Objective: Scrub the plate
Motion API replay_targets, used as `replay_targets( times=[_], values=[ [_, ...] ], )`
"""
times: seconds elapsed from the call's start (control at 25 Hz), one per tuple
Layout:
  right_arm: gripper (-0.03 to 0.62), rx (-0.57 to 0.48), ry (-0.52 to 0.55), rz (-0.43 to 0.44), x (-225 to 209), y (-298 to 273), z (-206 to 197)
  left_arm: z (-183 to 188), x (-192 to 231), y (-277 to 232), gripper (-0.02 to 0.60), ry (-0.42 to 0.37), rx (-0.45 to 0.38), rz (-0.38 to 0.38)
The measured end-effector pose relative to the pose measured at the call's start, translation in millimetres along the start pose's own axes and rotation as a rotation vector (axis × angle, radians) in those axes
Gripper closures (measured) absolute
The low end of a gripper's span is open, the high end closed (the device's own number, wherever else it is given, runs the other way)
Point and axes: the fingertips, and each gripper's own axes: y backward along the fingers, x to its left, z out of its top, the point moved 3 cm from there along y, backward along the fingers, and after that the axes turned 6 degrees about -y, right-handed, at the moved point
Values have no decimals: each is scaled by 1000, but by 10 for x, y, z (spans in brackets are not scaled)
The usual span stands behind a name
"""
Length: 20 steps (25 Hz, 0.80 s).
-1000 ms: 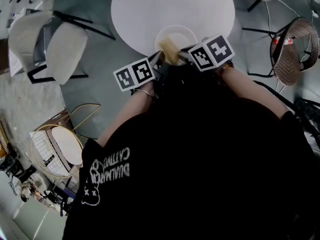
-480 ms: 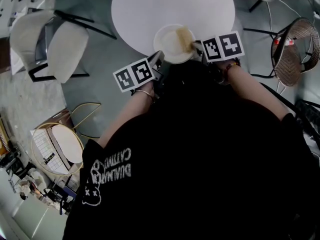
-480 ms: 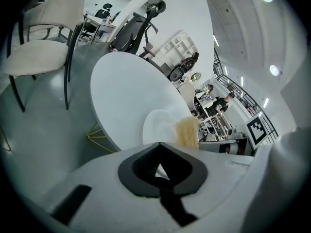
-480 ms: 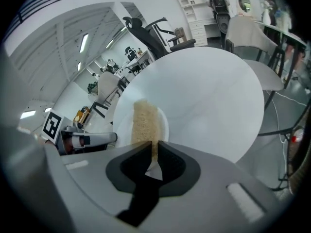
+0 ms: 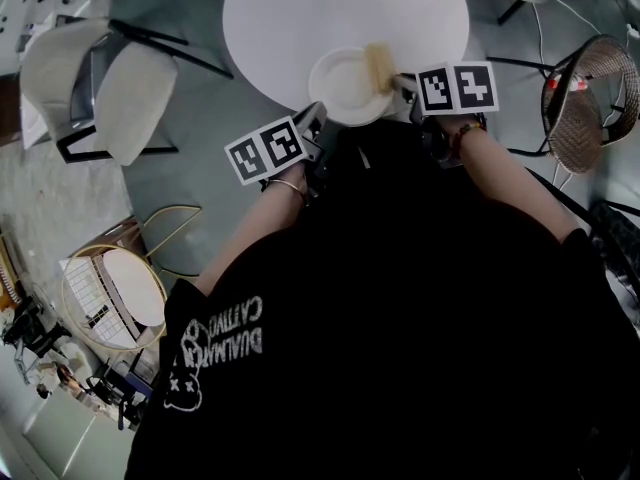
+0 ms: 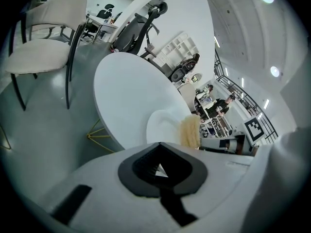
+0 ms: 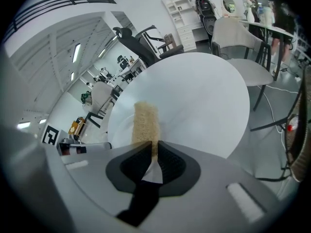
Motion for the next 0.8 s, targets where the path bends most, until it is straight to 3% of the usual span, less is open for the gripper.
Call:
replay_targets(
  times=[0.2,0.32,0.4,0.6,0.8],
  values=[
    [553,-34,-5,25,33,66,70,-12,-35,8,581,15,-4,-20],
    [553,66,114,179,381,57,-22,-13,-77,-3,581,24,-5,-36],
    [553,153,184,221,581,4,-190,-33,-83,-9,581,21,2,-36],
    [553,286,278,201,655,-87,-491,-43,-106,-18,581,16,6,-36],
    [553,265,252,164,542,-83,-469,-79,-98,-7,581,22,9,-29]
  ],
)
